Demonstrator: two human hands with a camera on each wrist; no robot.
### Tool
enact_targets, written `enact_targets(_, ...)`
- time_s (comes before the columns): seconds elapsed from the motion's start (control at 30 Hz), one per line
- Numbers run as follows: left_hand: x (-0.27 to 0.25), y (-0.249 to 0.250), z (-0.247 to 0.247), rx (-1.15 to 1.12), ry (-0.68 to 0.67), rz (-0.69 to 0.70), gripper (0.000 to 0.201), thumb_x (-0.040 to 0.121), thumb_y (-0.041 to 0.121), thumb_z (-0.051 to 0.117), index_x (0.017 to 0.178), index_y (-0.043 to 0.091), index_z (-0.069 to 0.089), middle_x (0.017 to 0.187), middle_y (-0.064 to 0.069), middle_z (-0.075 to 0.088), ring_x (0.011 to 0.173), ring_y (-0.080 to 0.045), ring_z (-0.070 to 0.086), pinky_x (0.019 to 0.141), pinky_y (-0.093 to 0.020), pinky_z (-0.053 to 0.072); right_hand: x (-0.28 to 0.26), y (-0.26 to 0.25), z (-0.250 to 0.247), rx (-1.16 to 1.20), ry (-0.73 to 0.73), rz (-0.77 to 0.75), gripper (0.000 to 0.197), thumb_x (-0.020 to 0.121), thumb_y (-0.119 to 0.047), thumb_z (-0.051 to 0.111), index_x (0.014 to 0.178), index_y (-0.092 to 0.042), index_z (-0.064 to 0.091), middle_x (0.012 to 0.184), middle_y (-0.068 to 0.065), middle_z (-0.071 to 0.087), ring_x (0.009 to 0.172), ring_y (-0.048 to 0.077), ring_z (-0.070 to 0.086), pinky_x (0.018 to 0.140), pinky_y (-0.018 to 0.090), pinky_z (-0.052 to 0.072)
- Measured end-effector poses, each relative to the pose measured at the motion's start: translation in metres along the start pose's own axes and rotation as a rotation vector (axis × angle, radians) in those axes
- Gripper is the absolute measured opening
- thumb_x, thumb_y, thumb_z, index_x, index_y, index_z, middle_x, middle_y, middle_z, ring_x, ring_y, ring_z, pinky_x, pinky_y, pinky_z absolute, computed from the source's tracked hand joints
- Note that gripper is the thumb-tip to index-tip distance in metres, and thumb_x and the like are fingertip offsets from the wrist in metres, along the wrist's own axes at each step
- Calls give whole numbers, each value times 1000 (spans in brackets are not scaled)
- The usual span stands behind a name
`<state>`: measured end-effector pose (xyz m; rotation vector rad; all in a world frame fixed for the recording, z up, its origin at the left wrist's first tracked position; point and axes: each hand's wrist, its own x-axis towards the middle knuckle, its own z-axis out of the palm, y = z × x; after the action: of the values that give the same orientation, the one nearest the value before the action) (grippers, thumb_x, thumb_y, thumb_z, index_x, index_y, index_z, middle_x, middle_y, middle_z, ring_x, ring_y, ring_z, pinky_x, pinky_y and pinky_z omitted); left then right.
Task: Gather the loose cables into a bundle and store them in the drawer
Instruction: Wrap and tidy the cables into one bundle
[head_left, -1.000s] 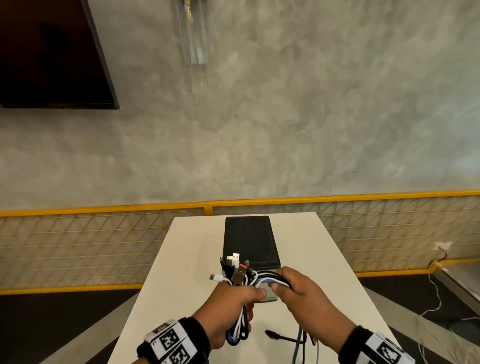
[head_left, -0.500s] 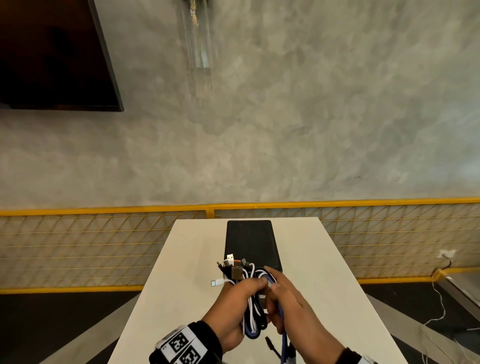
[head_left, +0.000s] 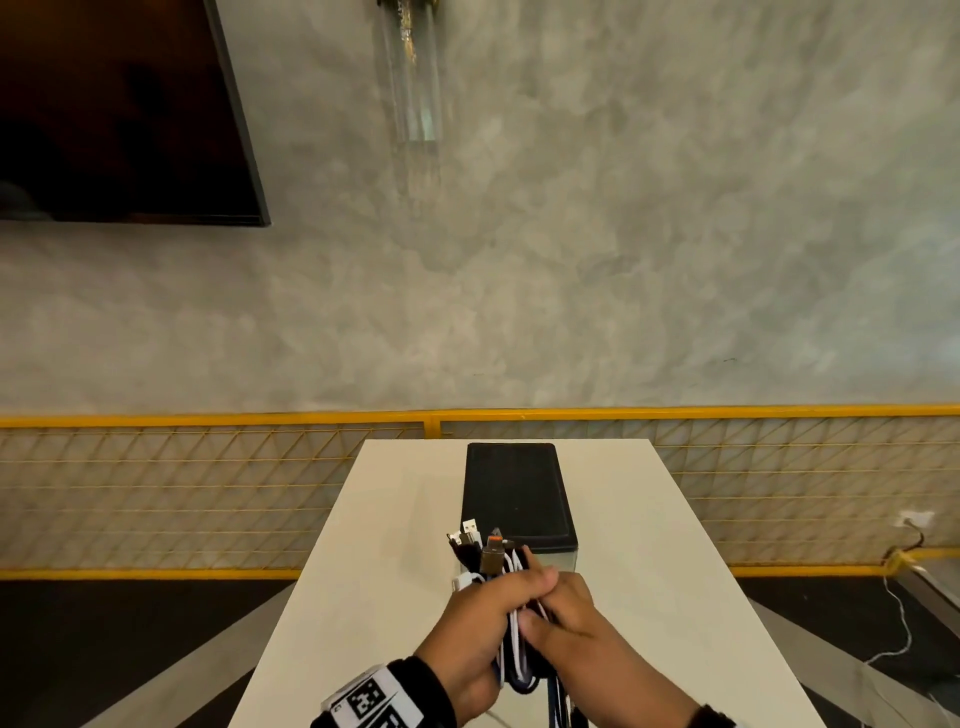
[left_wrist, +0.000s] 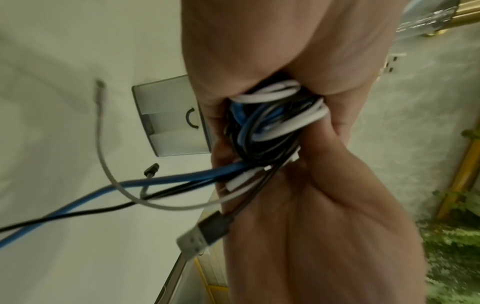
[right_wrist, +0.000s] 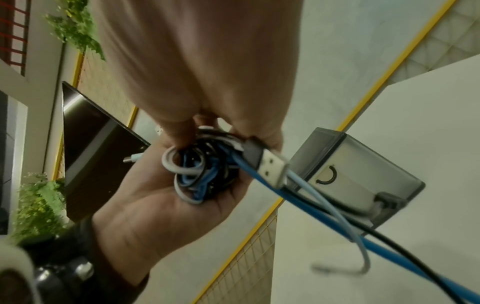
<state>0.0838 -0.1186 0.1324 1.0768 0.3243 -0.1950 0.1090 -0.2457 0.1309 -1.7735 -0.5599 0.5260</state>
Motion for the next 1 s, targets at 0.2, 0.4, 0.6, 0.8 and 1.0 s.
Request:
enact_targets(0.2, 10, 16, -1, -171, 125, 95, 16, 86, -3, 58, 100, 1, 66, 102, -24, 74, 90, -38, 71, 90, -54, 53, -4, 1, -2, 84, 152, -189, 52, 75, -4, 61, 113, -39, 60, 122, 2, 49, 92, -8, 60, 80, 12, 49)
enact_targets(0.4, 15, 25, -8, -166, 231, 179, 18, 86, -8, 55, 86, 3, 69, 68, -13, 68, 60, -23, 65, 65, -39, 55, -5, 3, 5, -45, 107, -41, 38, 81, -24, 71, 109, -40, 52, 90, -2, 67, 78, 1, 65, 81, 23, 53)
enact_targets(0.6, 11, 24, -5, -143, 186, 191, 30, 84, 8, 63, 54, 7, 62, 60, -12, 52, 47, -18, 51, 52, -29, 43, 0, 1, 10, 33, 73, -5, 17, 94, -14, 56, 103, -19, 43, 82, 4, 70, 69, 11, 67, 69, 18, 50)
enact_targets(0.8, 13, 26, -3, -94, 183, 146, 38, 83, 8, 62, 50, 13, 44, 49, -4, 38, 40, -14, 37, 44, -25, 32, -3, 9, 16, 134, 65, -70, 26, 84, -19, 57, 99, -7, 39, 68, 0, 67, 65, 14, 65, 64, 19, 47)
enact_targets(1.0, 8, 26, -6, -29, 161, 125, 40, 85, 7, 61, 50, 13, 40, 44, -4, 32, 38, -16, 31, 47, -27, 31, -8, 12, 12, 51, -93, 83, 21, 86, -30, 61, 104, -18, 57, 80, -1, 73, 77, 8, 66, 74, 20, 49)
